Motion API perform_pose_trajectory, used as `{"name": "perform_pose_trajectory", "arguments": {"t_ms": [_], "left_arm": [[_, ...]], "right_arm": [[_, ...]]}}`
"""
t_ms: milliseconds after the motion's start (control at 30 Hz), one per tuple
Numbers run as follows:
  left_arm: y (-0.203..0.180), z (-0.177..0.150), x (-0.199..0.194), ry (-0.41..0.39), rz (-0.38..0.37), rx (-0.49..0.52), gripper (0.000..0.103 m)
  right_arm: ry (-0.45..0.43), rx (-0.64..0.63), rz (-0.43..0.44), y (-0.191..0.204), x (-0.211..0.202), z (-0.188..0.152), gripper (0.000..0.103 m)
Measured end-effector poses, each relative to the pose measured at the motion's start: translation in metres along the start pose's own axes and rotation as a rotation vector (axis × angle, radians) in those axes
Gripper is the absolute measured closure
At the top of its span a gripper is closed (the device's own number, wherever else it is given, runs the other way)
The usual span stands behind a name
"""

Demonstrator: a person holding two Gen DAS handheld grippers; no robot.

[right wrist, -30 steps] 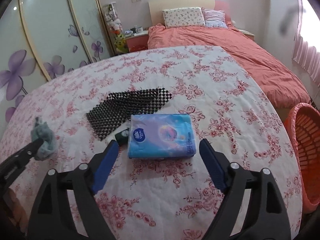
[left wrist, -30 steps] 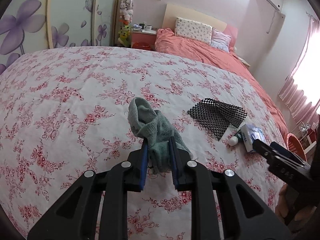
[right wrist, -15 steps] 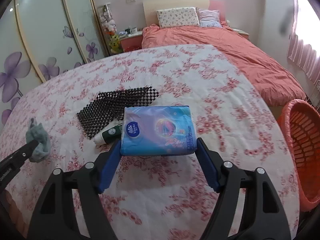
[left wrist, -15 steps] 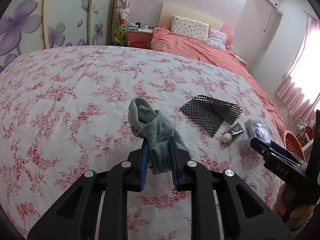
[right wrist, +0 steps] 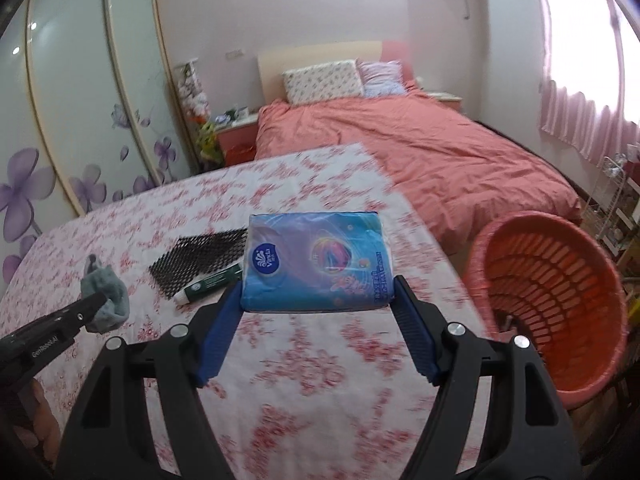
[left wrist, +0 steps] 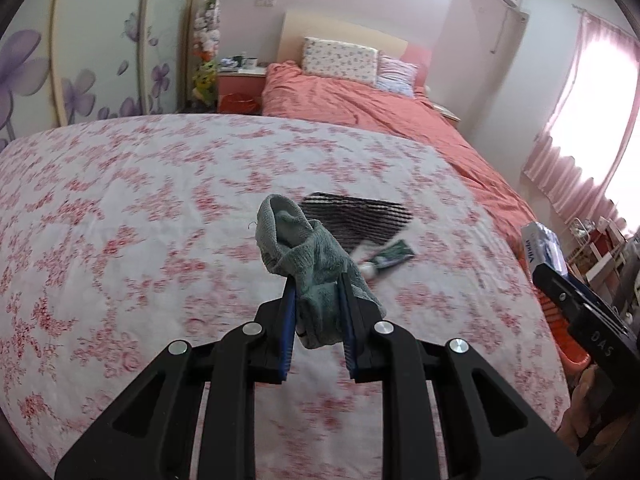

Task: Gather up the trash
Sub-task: 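Carry the sock and tissue packet over the basket with both tools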

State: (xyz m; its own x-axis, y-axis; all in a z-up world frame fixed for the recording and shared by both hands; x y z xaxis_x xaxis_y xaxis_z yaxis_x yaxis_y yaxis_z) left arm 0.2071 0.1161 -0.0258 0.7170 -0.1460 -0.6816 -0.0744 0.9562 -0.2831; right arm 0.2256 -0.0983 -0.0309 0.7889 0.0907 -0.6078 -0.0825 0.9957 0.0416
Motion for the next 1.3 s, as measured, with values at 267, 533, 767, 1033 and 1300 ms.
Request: {"name": "perform_pose_trajectory", "arguments": {"t_ms": [267,533,767,1033,1300], "left_arm": [[-0.057,-0.007,-0.007,-0.003,-0.088,0.066,0.083],[-0.117,-0.014,-0.010,0.003,-0.186,0.140,0.083],[-0.180,-0.021,-0.007,0.010,-0.280,0.219,0.083],[-0.244,-0.037,-0.005,0.018,-0.382,0.314,0.083],[-0.284,-0.055,0.011,0.063,-0.432,0.380,0.083]], "right_arm": [[-0.089,0.037,-0.105,-0.045,-0.043,-0.003,0.031],[-0.166,0.097,-0.222,-0.098,-0.078,-0.008,0.031],[-0.203,0.174,-0.291,-0.148,-0.097,-0.015,0.031],[-0.227,0.242,-0.357,-0.198,-0.108,-0.026,0.031],[-0.232,0.284,-0.377,-0.227,-0.109,-0.037,0.031]]}}
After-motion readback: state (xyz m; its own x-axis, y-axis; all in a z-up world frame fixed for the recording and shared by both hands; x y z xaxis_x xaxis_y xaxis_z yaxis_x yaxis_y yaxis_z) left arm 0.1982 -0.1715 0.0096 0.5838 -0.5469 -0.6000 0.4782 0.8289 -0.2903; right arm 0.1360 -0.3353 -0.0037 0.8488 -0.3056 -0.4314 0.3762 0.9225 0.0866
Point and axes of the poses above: each gripper's, at about its wrist camera, not at the fingertips, and x roughly the way its jaws point, y to its left, z to its top, the point moved 4 cm from there along x, roughly the way its jaws point, and after that the axes turned 7 degrees about -x, right-handed, at the moved point
